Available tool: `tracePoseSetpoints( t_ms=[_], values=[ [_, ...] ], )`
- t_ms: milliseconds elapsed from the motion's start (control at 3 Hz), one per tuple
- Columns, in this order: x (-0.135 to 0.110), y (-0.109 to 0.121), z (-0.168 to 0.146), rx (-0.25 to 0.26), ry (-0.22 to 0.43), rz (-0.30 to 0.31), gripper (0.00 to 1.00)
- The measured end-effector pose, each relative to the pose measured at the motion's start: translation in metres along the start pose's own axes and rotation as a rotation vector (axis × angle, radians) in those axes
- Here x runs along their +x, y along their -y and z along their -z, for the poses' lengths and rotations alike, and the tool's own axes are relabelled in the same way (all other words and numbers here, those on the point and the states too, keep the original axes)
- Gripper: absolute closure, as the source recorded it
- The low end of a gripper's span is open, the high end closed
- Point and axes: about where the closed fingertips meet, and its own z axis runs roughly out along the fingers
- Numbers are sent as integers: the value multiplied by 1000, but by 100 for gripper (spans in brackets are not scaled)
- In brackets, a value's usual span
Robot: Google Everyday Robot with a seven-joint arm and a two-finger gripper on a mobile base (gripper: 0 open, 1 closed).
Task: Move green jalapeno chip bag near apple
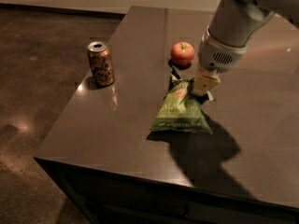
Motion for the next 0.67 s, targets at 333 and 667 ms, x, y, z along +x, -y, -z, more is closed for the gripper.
tracePoseSetpoints(
  t_ms=[333,667],
  values=[
    [0,30,24,57,7,-34,100],
    [5,61,41,108,7,-71,100]
  ],
)
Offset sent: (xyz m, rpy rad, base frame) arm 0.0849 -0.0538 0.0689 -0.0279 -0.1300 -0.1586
